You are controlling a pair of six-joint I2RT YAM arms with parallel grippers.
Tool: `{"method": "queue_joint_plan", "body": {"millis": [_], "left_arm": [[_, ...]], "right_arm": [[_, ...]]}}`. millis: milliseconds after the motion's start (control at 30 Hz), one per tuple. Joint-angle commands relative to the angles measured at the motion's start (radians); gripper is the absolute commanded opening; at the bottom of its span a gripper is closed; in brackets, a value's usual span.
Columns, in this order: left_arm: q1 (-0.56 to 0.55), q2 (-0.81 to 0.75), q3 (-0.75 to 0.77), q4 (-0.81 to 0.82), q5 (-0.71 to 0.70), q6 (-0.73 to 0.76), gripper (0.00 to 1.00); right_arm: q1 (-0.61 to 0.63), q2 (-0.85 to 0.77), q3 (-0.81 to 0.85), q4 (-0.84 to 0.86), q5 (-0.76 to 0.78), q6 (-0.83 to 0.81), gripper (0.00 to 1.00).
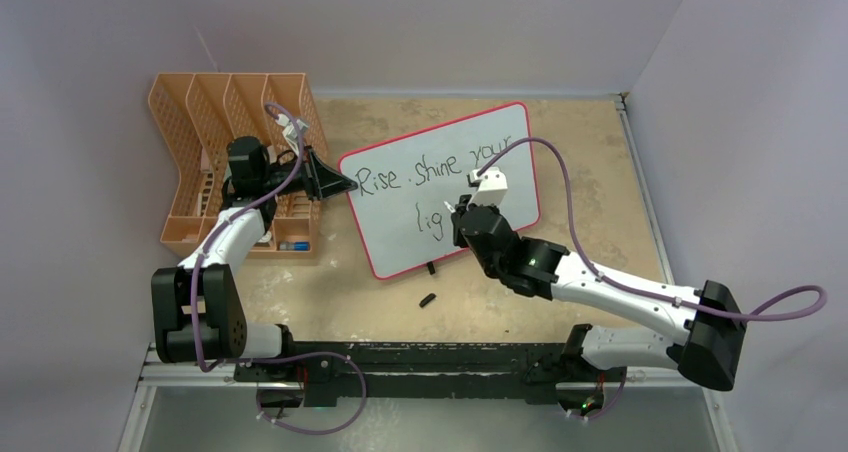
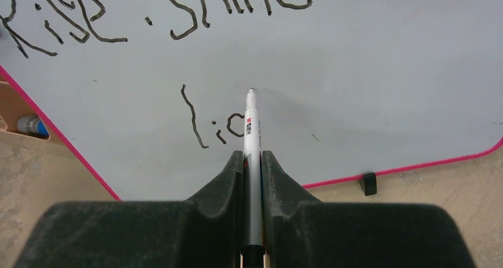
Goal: Write a sentence on the whiteboard
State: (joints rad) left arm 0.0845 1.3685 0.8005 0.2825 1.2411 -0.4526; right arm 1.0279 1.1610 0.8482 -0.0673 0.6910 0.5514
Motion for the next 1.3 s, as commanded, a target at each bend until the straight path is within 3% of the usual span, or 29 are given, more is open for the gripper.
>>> {"method": "queue_joint_plan", "body": {"millis": [0,1267], "left_arm": [[0.009,-0.013,0.017,0.017,-0.029,0.005,0.0],[0.009,-0.01,0.019,0.015,-0.028,0.006,0.0]], "right_arm": [[-0.007,0.005,0.052,0.06,0.032,-0.032,0.0],[-0.021,0.04,0.054,0.095,0.024,-0.044,0.0]]}}
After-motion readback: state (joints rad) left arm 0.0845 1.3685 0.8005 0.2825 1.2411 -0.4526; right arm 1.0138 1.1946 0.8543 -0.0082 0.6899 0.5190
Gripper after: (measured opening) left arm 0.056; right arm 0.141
